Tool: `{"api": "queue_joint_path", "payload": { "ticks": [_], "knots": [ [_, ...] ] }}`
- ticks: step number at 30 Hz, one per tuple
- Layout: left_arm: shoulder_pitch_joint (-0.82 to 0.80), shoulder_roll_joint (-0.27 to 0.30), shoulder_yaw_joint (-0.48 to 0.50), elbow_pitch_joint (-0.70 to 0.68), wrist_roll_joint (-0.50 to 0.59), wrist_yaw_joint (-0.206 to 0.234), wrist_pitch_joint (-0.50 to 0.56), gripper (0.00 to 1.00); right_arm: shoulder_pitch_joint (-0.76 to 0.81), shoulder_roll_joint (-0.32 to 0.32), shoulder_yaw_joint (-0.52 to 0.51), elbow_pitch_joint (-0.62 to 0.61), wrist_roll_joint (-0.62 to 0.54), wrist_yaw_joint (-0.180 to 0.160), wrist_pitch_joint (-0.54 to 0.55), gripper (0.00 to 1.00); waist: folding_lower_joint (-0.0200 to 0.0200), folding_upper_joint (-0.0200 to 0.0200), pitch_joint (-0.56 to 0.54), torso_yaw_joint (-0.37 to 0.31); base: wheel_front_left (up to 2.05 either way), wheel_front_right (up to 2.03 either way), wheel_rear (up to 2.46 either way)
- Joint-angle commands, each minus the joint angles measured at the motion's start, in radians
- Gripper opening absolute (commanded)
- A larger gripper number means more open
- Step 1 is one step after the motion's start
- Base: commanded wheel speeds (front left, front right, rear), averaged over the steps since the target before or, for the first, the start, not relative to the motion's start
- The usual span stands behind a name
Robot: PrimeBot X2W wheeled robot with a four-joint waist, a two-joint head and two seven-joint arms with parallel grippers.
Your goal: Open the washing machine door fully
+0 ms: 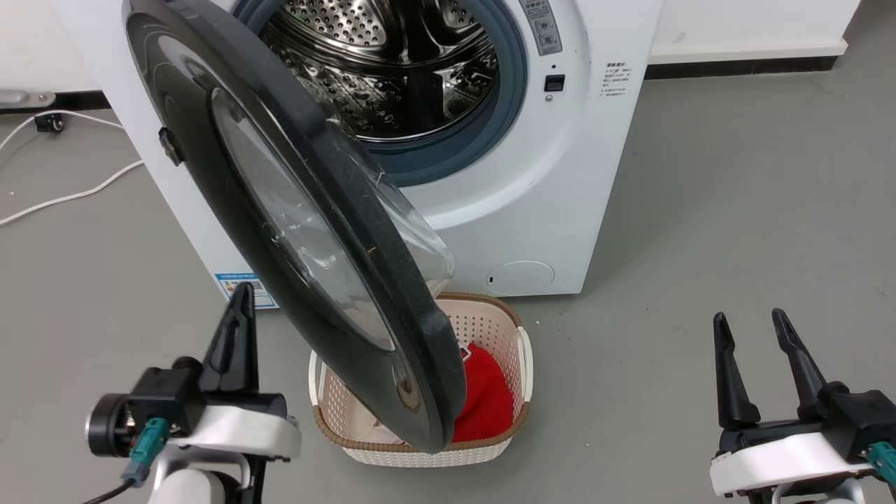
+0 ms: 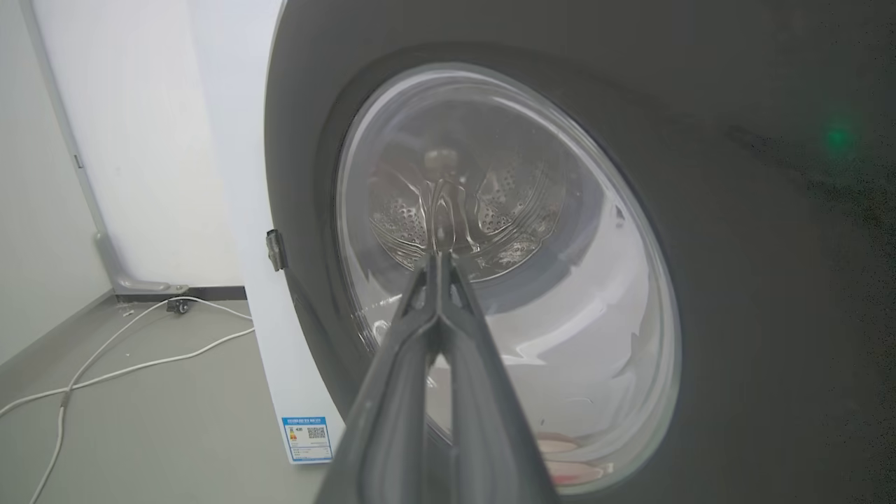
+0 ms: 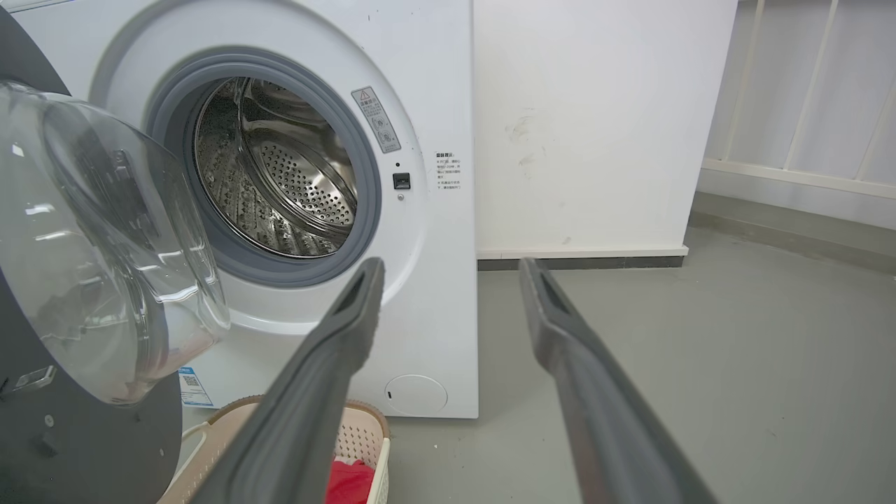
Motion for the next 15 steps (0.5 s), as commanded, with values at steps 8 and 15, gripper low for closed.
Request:
{"api": "queue_joint_path", "payload": {
  "ticks": [8, 15],
  "knots": [
    [-0.03, -0.004, 0.012, -0.194, -0.019, 0.025, -0.002, 0.0, -0.017, 0.003, -0.005, 0.009, 0.011, -0.001, -0.006, 1.0, 0.0, -0.0001, 0.001, 0.005, 0.0, 0.0, 0.0],
    [-0.086, -0.007, -0.011, -0.454, -0.025, 0.036, -0.002, 0.0, -0.023, 0.003, -0.005, 0.012, 0.022, -0.001, -0.007, 1.0, 0.0, -0.0001, 0.009, 0.006, 0.0, 0.0, 0.0]
  ]
}}
